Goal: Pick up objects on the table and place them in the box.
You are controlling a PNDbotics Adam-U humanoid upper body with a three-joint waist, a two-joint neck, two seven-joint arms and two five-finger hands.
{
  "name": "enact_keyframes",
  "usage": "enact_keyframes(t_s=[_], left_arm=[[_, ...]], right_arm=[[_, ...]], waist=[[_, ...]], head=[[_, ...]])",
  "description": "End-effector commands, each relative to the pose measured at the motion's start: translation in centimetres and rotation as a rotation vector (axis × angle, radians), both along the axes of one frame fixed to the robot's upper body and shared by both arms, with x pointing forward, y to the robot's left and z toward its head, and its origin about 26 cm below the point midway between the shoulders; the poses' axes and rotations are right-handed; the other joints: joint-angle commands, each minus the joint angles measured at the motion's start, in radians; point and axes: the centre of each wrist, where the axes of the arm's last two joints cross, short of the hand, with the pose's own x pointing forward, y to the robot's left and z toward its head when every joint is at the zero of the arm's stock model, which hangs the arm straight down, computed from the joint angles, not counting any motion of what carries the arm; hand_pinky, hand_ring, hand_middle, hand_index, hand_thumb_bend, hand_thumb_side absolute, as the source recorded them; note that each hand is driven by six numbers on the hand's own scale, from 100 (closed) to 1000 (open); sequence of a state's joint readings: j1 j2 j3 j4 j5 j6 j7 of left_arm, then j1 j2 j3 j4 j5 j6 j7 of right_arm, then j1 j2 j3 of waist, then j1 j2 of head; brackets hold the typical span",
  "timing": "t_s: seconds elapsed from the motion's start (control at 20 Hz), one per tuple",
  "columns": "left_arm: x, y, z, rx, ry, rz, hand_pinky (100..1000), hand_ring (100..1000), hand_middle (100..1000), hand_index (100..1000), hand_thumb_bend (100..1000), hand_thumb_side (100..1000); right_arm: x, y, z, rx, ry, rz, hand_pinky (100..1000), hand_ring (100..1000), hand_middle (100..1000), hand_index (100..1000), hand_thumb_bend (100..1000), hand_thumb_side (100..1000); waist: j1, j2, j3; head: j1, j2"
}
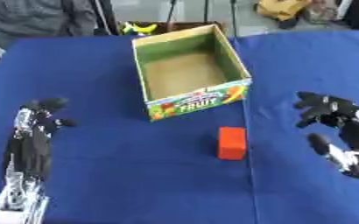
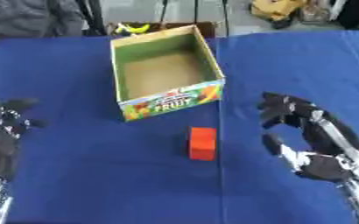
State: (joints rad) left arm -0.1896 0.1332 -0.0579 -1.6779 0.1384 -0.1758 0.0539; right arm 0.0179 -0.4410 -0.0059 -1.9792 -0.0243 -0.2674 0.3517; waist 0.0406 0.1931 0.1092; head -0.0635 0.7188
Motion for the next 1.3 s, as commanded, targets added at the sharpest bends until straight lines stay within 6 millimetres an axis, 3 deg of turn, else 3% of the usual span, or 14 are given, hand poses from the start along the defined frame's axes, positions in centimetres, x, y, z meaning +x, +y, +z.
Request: enact_keyframes(t_s=[0.05,0.2,0.45,0.65,0.95,1.3], left_arm=[[0.1,0.5,0.7,0.020,-0.025,0.007,536,815,647,676,100,1000],[0.1,0.5,0.7,0.020,-0.026,0.007,536,815,647,676,100,1000],[0.1,0.5,0.7,0.020,-0.026,0.007,536,815,647,675,100,1000],[0.1,0.5,0.7,0.021,-0.025,0.006,536,815,647,675,100,1000],[0.1,0.5,0.7,0.026,-0.023,0.003,535,815,646,675,100,1000],[0.0,0.5,0.5,0.030,-0.017,0.000,535,815,647,675,100,1000]], right_arm=[[-0.1,-0.2,1.0,-0.082,-0.033,0.015,649,983,752,711,353,427],[-0.1,-0.2,1.0,-0.109,-0.040,0.017,650,984,754,712,353,385],[-0.1,-0.3,1.0,-0.121,-0.047,0.011,648,983,755,712,173,266],[-0.1,-0.3,1.0,-0.136,-0.051,0.003,648,982,755,713,133,241],[0.3,-0.8,2.4,-0.239,-0.103,0.029,654,974,761,730,210,238],[1.2,-0.8,4.7,-0.393,-0.156,0.108,664,978,776,752,382,392]], waist=[[-0.003,-0.014,0.001],[-0.003,-0.015,0.001],[-0.002,-0.015,0.000],[-0.002,-0.015,0.000],[-0.005,-0.018,0.000],[-0.004,-0.022,0.002]], head=[[-0.003,-0.010],[-0.005,-0.010],[-0.006,-0.009],[-0.008,-0.010],[-0.015,-0.011],[-0.032,-0.015]])
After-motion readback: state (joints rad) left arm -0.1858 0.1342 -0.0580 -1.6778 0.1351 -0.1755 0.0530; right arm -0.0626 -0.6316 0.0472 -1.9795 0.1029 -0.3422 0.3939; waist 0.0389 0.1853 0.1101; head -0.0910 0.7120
